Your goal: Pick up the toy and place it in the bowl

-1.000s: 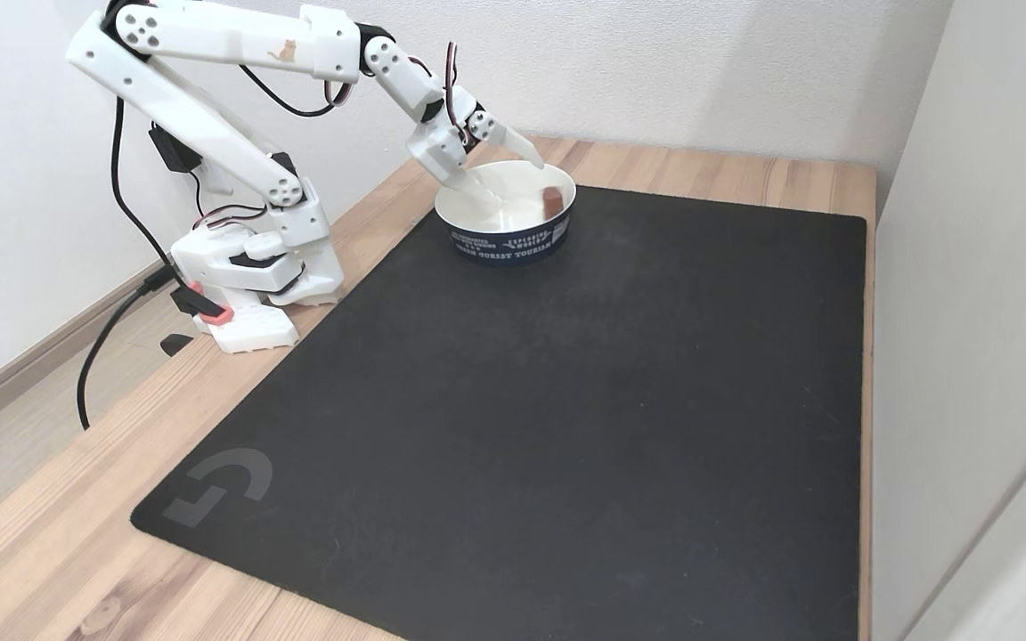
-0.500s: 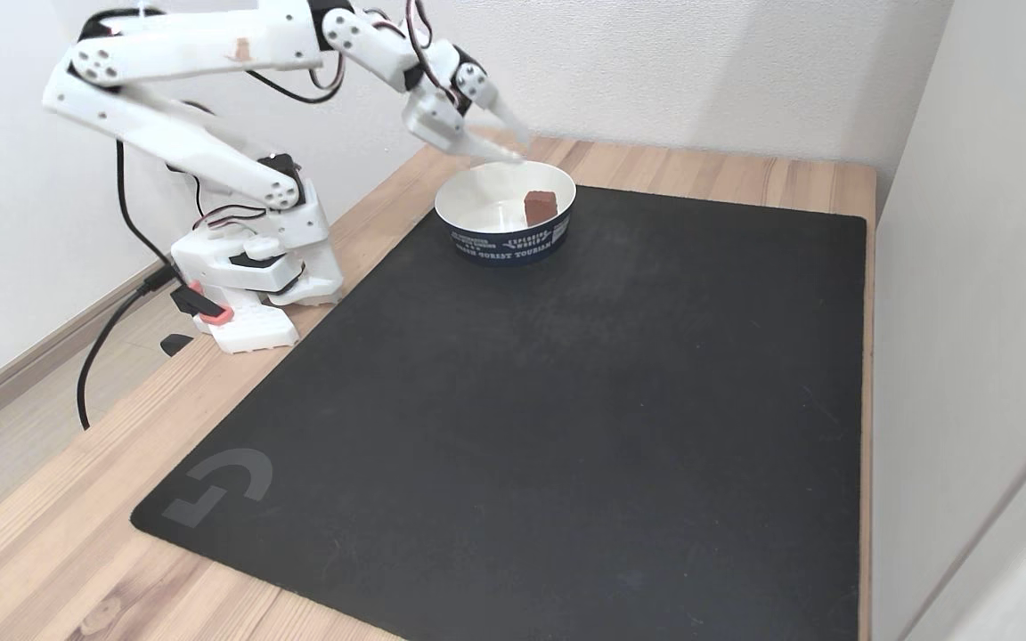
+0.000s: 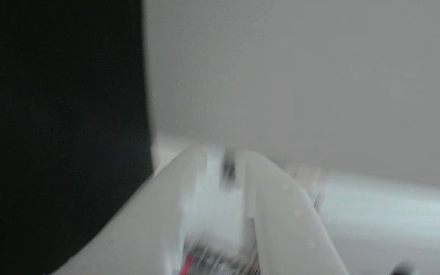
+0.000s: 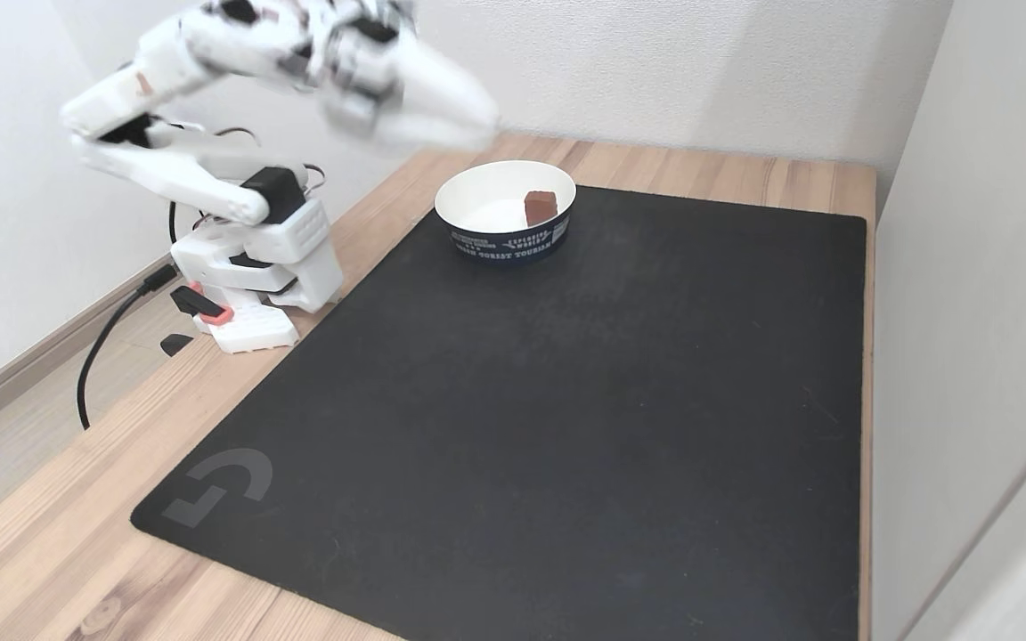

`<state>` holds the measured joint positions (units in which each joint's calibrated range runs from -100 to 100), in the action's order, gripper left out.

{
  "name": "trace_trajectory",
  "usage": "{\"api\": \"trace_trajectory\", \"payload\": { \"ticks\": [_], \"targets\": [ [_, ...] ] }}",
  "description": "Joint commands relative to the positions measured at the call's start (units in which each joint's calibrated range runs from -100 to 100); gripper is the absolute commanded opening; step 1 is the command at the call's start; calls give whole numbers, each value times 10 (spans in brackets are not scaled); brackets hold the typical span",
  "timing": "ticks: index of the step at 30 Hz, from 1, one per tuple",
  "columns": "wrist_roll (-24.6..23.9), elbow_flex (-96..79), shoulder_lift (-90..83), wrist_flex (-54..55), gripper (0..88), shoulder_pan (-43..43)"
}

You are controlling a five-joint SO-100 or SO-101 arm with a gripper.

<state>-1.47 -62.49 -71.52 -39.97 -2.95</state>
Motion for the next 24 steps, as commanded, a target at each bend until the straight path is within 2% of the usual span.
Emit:
{"api": "trace_trajectory", "payload": {
  "ticks": [1, 11, 17, 24],
  "targets": [
    [0, -70, -39, 9, 21, 48],
    [0, -296, -201, 41, 20, 58],
    [0, -362, -240, 31, 20, 53],
    [0, -371, -274, -53, 22, 59]
  ]
}}
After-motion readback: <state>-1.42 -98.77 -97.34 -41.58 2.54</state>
